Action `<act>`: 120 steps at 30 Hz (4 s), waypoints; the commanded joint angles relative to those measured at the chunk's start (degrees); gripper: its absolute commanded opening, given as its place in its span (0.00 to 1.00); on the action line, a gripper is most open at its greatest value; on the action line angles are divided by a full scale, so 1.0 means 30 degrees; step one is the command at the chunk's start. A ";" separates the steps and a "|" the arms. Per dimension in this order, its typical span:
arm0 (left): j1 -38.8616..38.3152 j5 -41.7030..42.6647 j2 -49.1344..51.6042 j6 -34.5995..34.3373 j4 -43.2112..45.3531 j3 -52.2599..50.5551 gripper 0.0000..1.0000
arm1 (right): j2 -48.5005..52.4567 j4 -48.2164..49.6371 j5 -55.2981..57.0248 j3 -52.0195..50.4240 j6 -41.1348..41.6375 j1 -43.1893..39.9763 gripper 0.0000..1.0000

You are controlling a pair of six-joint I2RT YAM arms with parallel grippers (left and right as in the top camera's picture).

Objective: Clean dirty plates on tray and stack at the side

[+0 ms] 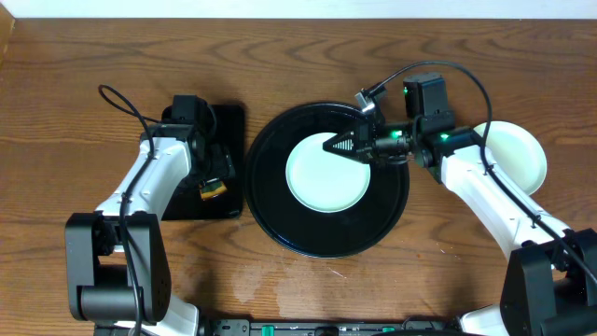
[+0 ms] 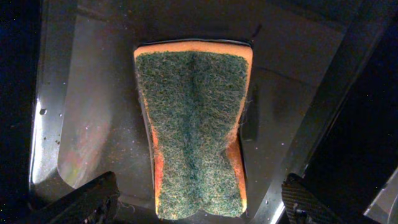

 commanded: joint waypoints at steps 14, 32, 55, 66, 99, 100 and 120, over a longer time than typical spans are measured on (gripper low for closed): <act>0.0051 0.0109 0.0095 0.0168 0.0007 -0.0073 0.85 | 0.1654 -0.3475 1.3886 0.0087 -1.5635 -0.0226 0.50; 0.0051 0.0109 0.0095 0.0160 0.0007 -0.0073 0.85 | 0.5340 -0.0590 1.7500 0.0087 -1.3347 0.0882 0.01; 0.0051 0.0109 0.0095 0.0168 0.0007 -0.0073 0.85 | 0.0860 -0.1035 2.6585 0.0087 -1.4783 0.4124 0.01; 0.0051 0.0109 0.0095 0.0168 0.0007 -0.0073 0.85 | 0.0860 -0.0495 3.4490 0.0095 -1.5766 0.8393 0.01; 0.0051 0.0109 0.0095 0.0168 0.0007 -0.0073 0.85 | -0.0211 0.2754 3.9087 0.0095 -2.0444 1.1883 0.01; 0.0051 0.0109 0.0095 0.0168 0.0007 -0.0073 0.85 | -0.0219 0.2900 3.9138 0.0095 -2.0546 1.1883 0.01; 0.0051 0.0109 0.0095 0.0168 0.0007 -0.0073 0.85 | -0.0277 0.6091 4.2067 0.0095 -2.4385 1.2094 0.01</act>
